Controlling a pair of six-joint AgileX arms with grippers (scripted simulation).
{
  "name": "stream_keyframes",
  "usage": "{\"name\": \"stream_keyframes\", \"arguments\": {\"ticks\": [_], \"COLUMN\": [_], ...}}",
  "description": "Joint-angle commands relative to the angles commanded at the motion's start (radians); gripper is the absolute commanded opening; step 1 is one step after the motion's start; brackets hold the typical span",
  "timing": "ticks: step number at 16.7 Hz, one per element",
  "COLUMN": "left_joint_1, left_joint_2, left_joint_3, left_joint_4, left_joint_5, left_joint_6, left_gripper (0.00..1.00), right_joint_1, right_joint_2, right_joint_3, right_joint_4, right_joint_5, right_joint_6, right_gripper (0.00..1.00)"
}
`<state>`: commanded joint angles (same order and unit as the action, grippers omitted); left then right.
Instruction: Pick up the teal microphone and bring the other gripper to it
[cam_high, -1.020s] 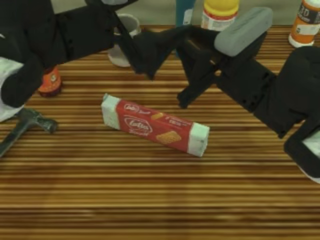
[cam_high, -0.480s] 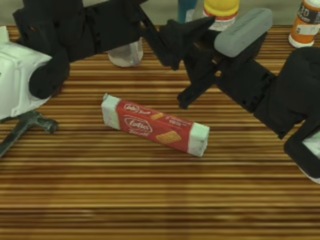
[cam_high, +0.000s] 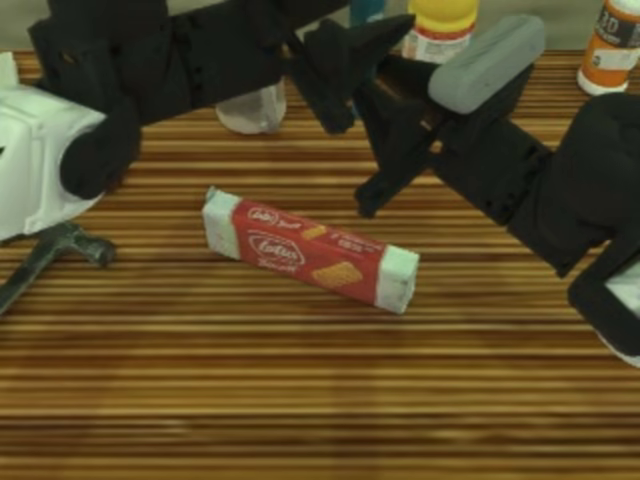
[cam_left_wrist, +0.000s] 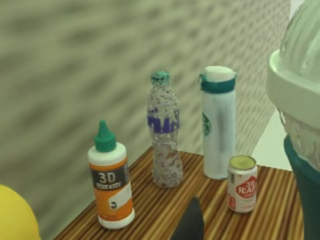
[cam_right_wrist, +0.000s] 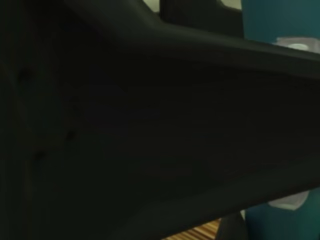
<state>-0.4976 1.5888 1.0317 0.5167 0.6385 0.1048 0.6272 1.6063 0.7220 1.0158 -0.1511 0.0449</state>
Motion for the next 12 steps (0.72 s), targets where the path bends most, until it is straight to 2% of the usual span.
{"name": "stream_keyframes", "arguments": {"ticks": [4, 12], "left_joint_1": [0.000, 0.000], "left_joint_2": [0.000, 0.000], "left_joint_3": [0.000, 0.000], "left_joint_4": [0.000, 0.000], "left_joint_5": [0.000, 0.000], "left_joint_6": [0.000, 0.000], "left_gripper": [0.02, 0.00], "right_joint_1": [0.000, 0.000], "right_joint_2": [0.000, 0.000], "right_joint_3": [0.000, 0.000], "right_joint_4": [0.000, 0.000], "right_joint_5": [0.000, 0.000], "right_joint_6": [0.000, 0.000], "right_gripper": [0.00, 0.00]}}
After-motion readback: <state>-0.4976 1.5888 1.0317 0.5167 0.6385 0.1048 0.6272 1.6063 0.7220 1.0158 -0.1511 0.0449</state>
